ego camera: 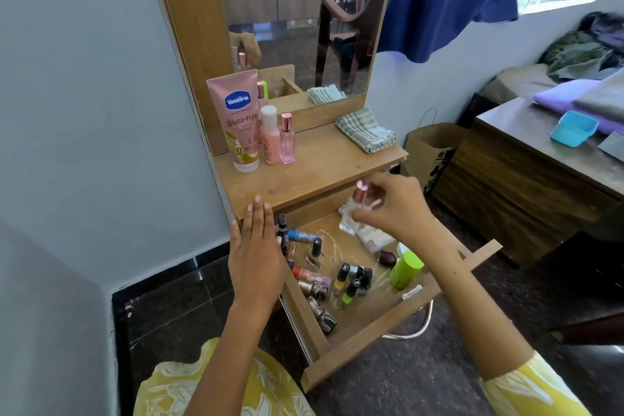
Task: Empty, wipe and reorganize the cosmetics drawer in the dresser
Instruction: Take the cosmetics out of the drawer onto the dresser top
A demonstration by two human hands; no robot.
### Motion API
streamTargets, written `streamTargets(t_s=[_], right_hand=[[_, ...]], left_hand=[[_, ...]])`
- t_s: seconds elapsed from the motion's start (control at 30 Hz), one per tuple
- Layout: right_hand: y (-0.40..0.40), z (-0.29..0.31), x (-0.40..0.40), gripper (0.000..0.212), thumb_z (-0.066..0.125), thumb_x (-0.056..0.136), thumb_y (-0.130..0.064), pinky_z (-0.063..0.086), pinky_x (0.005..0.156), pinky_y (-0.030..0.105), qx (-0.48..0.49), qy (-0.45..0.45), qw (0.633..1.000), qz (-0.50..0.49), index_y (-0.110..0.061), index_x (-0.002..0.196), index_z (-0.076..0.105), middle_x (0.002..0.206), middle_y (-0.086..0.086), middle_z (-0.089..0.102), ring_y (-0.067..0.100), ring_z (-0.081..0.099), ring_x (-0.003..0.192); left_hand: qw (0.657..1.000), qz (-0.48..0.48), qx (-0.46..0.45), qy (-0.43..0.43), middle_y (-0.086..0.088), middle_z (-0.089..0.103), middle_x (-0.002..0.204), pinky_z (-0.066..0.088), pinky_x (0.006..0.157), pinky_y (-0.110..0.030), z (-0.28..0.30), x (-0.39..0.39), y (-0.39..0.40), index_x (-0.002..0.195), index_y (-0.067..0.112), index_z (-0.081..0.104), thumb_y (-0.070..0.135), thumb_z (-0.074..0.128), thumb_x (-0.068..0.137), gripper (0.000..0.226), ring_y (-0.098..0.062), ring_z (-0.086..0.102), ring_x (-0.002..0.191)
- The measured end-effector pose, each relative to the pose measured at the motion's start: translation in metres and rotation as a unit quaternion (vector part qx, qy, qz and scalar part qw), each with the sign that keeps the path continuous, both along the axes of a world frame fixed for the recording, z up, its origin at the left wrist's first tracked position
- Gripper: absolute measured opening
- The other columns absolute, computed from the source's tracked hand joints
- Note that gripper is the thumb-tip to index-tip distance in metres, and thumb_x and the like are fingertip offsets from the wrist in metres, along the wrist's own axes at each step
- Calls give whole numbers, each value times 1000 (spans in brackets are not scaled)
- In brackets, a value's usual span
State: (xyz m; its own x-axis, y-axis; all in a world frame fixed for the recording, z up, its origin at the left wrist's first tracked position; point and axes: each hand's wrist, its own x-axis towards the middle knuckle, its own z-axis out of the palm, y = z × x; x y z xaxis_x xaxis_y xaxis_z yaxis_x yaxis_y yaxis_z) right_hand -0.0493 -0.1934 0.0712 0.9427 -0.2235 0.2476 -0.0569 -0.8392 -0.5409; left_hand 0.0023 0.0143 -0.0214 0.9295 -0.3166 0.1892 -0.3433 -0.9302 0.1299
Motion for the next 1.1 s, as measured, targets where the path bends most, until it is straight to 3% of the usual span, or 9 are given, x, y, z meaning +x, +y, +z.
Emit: streamTargets(t_s=[0.13,0.27,0.37,0.5,0.63,0.7,0.87,1.0,1.1], right_hand=[[16,-3,44,27,77,62,-15,48,63,17,122,-87,988,-34,-16,87,67,73,-10,62,3,58,67],[33,-7,87,29,74,64,-12,54,74,36,141,-114,982,-48,-9,92,68,82,1,68,16,62,77],[40,-13,111,25,72,66,-7,51,75,46,124,-124,983,-47,-3,91,67,83,11,67,25,61,79],[40,-23,133,27,70,74,-4,51,79,40,137,-143,978,-65,-2,100,66,91,11,67,23,60,84],[41,-28,150,28,70,80,-5,37,72,16,170,-158,969,-89,-2,107,64,98,7,66,11,53,86],[44,-31,158,25,68,81,-2,30,68,11,177,-162,965,-104,-1,105,63,97,9,64,13,53,86],[48,-34,161,26,64,79,6,39,73,15,188,-142,967,-93,3,104,61,99,15,63,25,59,94],[37,-33,134,40,58,78,12,47,93,37,154,-86,981,-82,1,117,57,114,15,60,26,55,109],[17,-28,91,33,58,81,7,50,90,34,78,-49,995,-27,-7,111,64,110,8,64,19,59,102]], left_hand=[[1000,3,10,3,-7,-23,154,-15,110,-39,1,0,0,141,12,-23,31,21,102,61,-20,-19,142],[1000,3,-2,15,-6,-24,154,-14,111,-38,4,0,1,140,14,-23,30,22,102,61,-19,-19,143],[1000,3,-11,16,-5,-25,154,-14,112,-38,3,0,1,140,14,-23,30,21,103,60,-19,-20,142],[1000,4,-16,12,-5,-27,152,-17,111,-38,-1,2,1,141,14,-22,29,23,102,61,-18,-23,141],[1000,4,-29,7,-4,-26,151,-21,108,-37,-3,3,0,141,15,-21,28,24,102,61,-17,-25,138],[1000,4,-28,6,-4,-26,151,-21,108,-37,-3,2,1,141,15,-21,28,23,102,60,-17,-25,138],[1000,9,-17,14,-5,-27,150,-19,109,-38,0,1,0,140,14,-22,29,24,102,62,-18,-25,138],[1000,13,-12,14,-7,-25,152,-16,111,-38,2,-2,-5,141,12,-20,33,22,101,62,-20,-21,141],[1000,-15,-6,12,-7,-23,153,-12,113,-39,4,1,-13,143,11,-17,33,22,101,61,-20,-17,143]])
